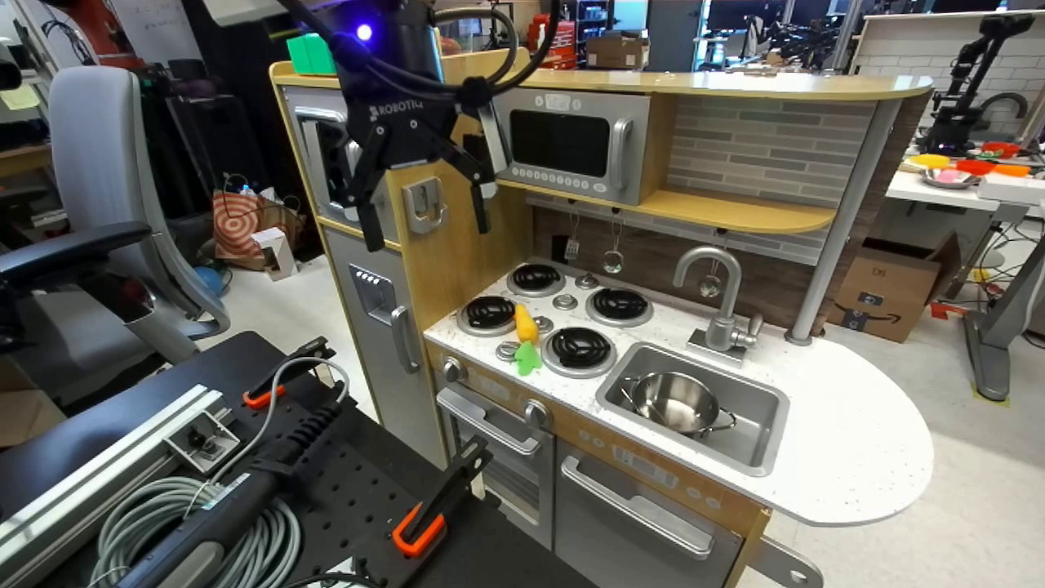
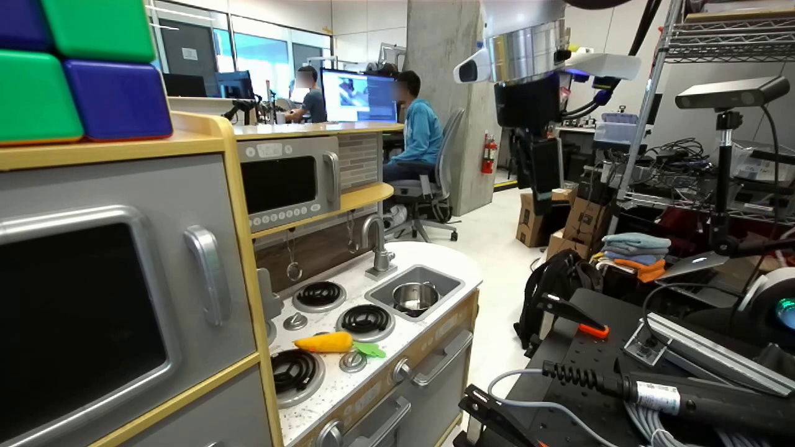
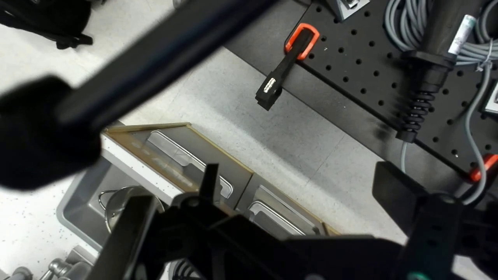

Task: Remove the carrot toy from the stove and put it inside the silver pot in the sink

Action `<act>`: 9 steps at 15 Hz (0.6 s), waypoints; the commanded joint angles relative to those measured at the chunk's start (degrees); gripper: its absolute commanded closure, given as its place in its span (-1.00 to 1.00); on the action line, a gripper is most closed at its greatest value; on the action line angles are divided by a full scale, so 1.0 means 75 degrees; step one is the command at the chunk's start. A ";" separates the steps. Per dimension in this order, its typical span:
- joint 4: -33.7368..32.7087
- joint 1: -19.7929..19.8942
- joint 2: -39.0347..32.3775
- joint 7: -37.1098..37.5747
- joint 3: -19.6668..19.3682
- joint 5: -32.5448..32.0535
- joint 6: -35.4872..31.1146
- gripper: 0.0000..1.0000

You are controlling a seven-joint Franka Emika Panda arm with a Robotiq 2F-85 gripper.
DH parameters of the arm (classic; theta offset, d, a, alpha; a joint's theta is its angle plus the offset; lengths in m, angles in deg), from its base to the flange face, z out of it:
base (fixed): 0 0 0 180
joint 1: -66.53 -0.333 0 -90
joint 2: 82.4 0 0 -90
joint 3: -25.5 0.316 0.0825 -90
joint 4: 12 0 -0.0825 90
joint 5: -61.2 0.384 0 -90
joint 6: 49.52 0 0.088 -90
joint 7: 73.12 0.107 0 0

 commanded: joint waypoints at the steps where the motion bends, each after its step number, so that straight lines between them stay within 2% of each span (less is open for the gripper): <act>1: 0.0001 -0.0039 -0.0003 -0.0038 -0.0016 -0.0006 0.0014 -1.00; 6: 0.0286 -0.0043 -0.0609 0.0162 -0.0179 0.0350 -0.3085 -1.00; 9: 0.0000 -0.0194 -0.1843 -0.0225 -0.0174 0.1175 -0.4589 -1.00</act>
